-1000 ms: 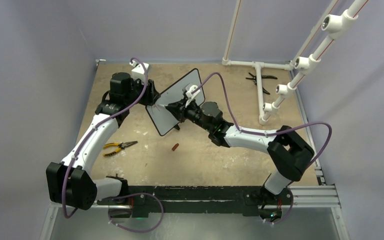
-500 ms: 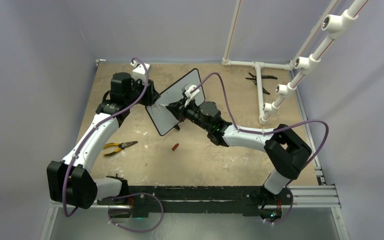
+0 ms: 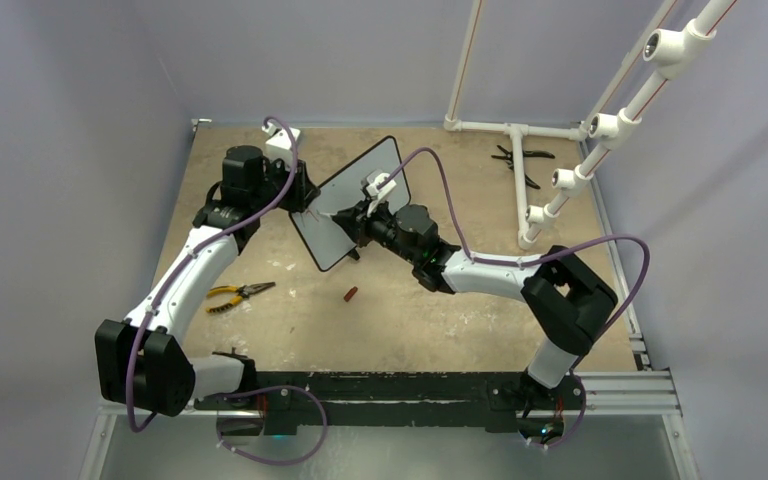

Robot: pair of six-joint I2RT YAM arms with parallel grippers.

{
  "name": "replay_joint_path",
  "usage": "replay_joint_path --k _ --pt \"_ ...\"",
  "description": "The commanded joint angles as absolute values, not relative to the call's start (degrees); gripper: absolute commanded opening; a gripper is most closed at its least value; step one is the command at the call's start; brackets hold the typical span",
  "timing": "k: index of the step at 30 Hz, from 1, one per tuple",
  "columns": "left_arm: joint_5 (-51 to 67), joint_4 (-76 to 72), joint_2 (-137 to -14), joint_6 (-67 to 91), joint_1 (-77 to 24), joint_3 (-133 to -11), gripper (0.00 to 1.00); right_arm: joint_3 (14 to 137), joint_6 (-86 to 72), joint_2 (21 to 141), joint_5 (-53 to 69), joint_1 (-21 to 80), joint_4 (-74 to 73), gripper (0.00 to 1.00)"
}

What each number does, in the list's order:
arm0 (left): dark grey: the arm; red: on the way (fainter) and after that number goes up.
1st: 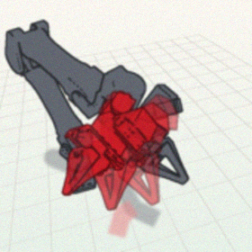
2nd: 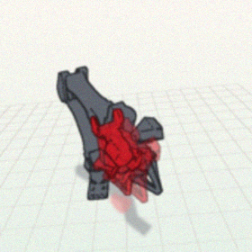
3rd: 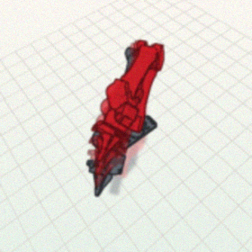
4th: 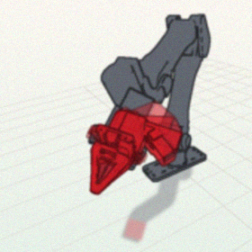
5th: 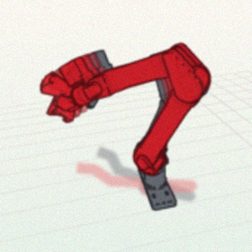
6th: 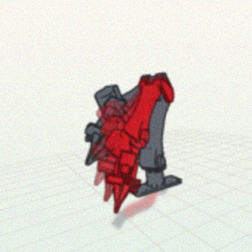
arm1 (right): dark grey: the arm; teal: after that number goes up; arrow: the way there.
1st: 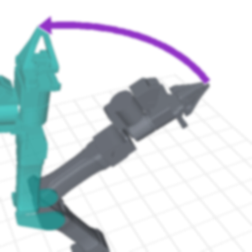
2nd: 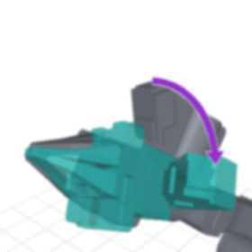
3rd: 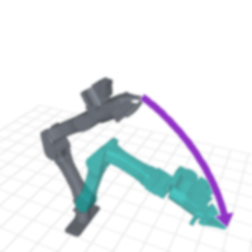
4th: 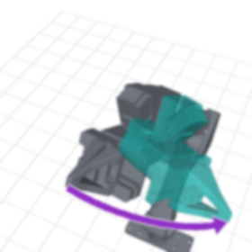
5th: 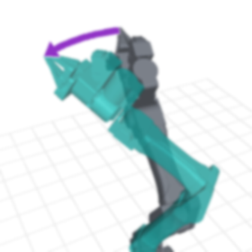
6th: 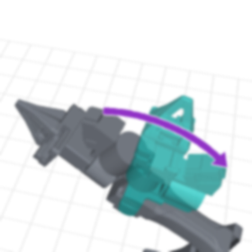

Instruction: Write a sentence on the whiteboard

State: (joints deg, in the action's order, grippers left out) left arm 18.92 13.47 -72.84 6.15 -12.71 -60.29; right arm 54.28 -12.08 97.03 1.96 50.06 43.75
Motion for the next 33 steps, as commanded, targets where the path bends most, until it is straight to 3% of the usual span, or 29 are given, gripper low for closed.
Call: replay_joint_path --k 1,33 --pt "20.5 11.2 -72.7 5.0 -12.4 -60.2 0.2 53.7 -12.4 96.2 -0.9 49.7 44.8 0.0" --pt "19.9 11.2 -72.9 5.2 -12.4 -59.9 0.0 54.2 -12.2 93.0 1.1 49.7 49.6 0.0"
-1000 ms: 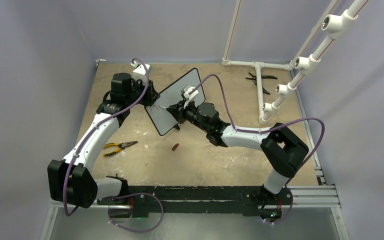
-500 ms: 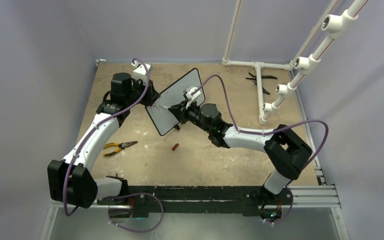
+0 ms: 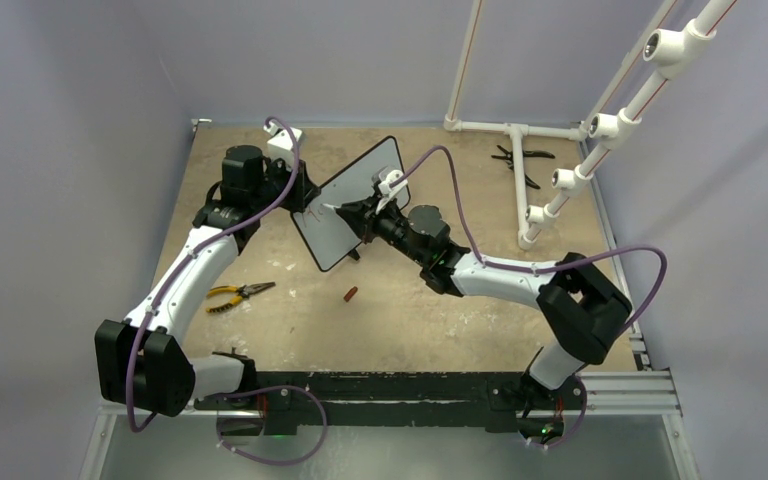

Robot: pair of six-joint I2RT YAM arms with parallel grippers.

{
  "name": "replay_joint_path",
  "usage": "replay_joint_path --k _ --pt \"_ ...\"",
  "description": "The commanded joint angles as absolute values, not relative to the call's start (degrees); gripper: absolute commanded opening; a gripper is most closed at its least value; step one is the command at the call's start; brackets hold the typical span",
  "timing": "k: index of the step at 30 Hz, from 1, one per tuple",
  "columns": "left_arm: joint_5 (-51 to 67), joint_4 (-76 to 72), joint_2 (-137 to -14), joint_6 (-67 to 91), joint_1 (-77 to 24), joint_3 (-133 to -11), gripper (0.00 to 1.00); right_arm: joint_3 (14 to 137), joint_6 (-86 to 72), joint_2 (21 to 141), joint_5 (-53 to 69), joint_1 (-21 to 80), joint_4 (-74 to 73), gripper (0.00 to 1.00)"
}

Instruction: Write a sentence on the whiteboard

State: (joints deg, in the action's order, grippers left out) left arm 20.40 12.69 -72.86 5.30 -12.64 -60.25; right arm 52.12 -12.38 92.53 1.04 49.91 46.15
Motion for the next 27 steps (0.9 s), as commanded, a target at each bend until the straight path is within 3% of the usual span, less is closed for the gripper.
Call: replay_joint_path --k 1,27 --pt "19.8 11.2 -72.9 5.2 -12.4 -59.9 0.0 54.4 -12.3 93.2 1.3 49.7 49.7 0.0" --pt "20.0 11.2 -73.2 5.2 -12.3 -59.8 0.0 56.3 -12.7 96.4 1.9 49.7 50.2 0.0"
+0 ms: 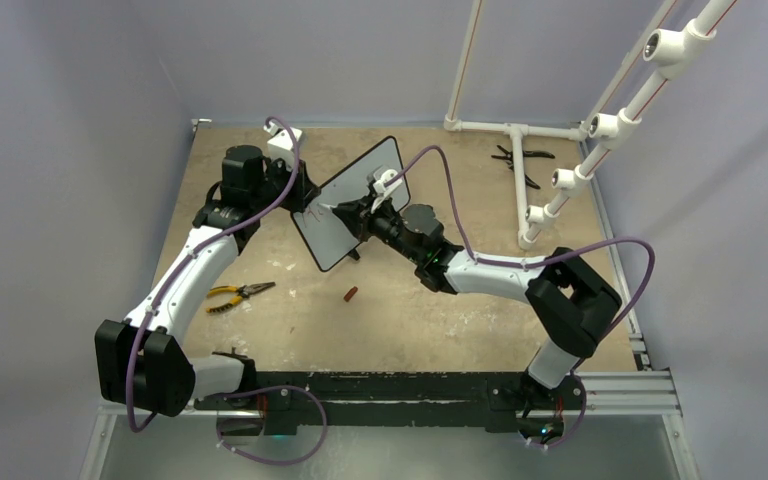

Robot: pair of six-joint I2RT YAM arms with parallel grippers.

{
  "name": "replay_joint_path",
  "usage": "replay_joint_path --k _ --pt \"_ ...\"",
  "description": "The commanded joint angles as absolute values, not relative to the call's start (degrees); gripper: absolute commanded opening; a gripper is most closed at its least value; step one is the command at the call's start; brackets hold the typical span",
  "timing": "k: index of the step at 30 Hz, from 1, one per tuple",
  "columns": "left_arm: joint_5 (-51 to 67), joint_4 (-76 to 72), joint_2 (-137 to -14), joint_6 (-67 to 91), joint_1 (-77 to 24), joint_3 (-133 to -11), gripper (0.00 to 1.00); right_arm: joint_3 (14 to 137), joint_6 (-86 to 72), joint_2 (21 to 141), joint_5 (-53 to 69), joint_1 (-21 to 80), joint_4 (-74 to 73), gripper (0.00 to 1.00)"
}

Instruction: Write a sentence on the whiteboard

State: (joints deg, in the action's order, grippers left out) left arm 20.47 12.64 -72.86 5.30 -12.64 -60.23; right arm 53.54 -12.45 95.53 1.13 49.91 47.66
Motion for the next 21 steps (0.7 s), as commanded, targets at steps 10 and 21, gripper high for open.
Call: replay_joint_path --k 10,21 --pt "20.7 11.0 -73.2 5.2 -12.3 -59.8 0.0 56.8 -13.0 97.1 1.3 49.7 50.1 0.0" --pt "17.8 11.8 -73.0 4.7 -12.0 -59.8 0.0 51.5 -12.7 92.0 0.8 49.8 51.6 0.0"
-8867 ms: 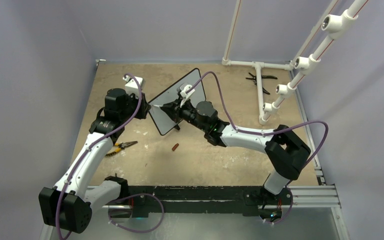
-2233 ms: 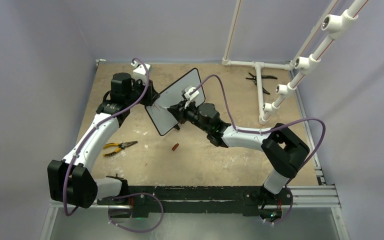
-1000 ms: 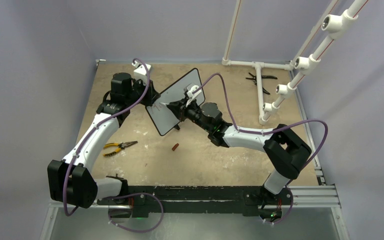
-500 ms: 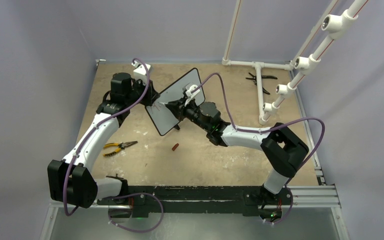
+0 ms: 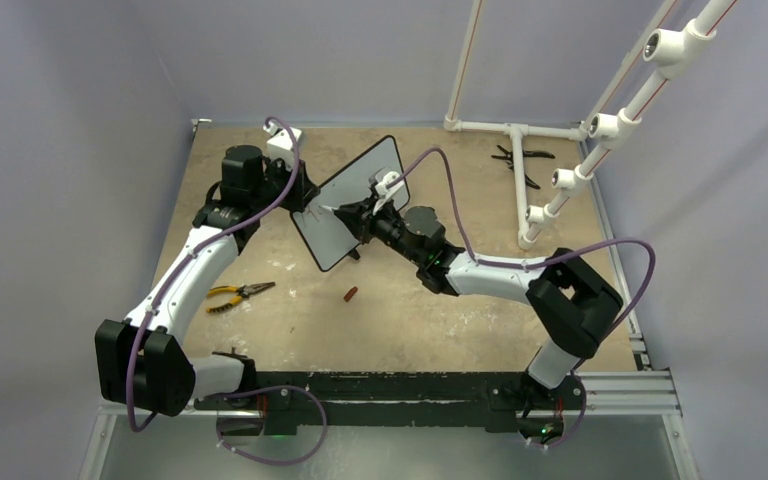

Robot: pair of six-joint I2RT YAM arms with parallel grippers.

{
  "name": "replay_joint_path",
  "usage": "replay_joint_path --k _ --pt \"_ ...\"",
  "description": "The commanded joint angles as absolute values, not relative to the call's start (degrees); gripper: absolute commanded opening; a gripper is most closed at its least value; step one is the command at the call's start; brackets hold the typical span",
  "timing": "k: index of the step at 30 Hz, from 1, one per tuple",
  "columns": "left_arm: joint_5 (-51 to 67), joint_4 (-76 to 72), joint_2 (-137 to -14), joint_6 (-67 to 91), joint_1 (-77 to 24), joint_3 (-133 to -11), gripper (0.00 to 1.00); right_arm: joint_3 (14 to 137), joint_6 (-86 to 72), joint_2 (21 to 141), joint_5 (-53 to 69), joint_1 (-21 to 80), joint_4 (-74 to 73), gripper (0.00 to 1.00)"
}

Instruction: Write a sentence on the whiteboard

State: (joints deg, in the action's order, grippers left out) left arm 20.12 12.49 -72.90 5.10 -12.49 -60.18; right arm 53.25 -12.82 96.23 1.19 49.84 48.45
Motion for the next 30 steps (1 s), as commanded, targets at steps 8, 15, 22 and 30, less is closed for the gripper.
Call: replay_joint_path --k 8,15,22,30 --pt "18.4 11.7 -72.8 4.8 -12.0 -59.6 0.0 51.3 -13.0 93.2 0.5 49.7 50.3 0.0" --pt "19.1 11.5 -72.7 4.7 -12.0 -59.5 0.0 52.8 -13.0 94.4 0.2 49.7 50.6 0.0" --pt "19.2 11.5 -72.6 4.7 -12.0 -59.4 0.0 53.7 -12.8 95.2 -1.8 49.7 49.7 0.0" --pt "19.4 11.5 -72.6 4.7 -12.0 -59.4 0.0 54.6 -12.8 95.9 -2.2 49.2 49.6 0.0"
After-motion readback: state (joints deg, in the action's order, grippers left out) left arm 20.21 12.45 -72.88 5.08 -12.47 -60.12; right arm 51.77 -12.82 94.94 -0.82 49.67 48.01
